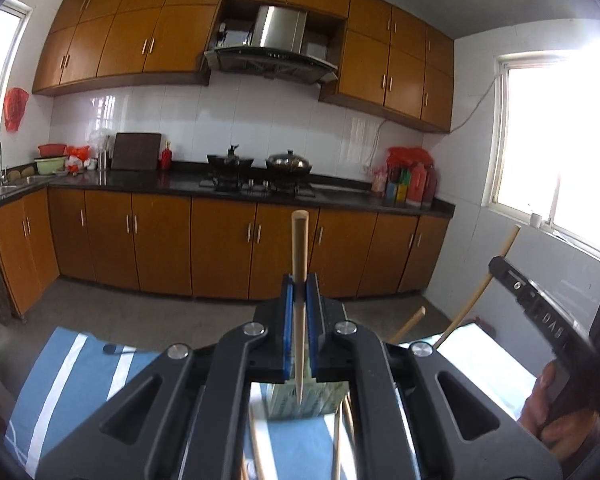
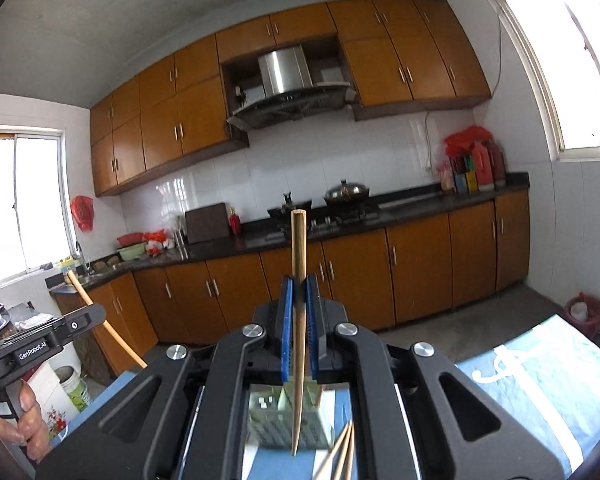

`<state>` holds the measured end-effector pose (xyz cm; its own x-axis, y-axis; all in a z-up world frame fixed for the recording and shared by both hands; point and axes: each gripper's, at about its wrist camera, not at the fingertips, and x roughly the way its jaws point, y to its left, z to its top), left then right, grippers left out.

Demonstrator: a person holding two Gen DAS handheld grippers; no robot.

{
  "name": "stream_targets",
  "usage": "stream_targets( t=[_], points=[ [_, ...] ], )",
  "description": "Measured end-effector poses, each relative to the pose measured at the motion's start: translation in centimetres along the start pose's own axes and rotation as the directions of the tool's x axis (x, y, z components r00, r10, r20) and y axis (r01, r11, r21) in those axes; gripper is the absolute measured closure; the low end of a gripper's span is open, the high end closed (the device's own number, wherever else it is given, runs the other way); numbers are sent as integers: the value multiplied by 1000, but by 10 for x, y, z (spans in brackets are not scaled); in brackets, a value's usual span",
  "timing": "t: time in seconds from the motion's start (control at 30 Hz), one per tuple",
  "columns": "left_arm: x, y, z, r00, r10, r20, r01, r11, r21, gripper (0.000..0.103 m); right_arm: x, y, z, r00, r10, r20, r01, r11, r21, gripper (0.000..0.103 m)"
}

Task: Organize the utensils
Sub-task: 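Lift both held chopsticks upright and carry them over the green basket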

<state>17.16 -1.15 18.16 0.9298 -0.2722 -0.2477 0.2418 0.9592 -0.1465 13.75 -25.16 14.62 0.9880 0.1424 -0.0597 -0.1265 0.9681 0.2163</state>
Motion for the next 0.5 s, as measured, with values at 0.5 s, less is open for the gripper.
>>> stream_targets(
  t=[0.5],
  points=[
    [89, 0, -3, 998, 55, 1, -55, 998, -27, 96, 70, 2, -30, 998, -68, 0, 68, 998, -5, 96]
  ],
)
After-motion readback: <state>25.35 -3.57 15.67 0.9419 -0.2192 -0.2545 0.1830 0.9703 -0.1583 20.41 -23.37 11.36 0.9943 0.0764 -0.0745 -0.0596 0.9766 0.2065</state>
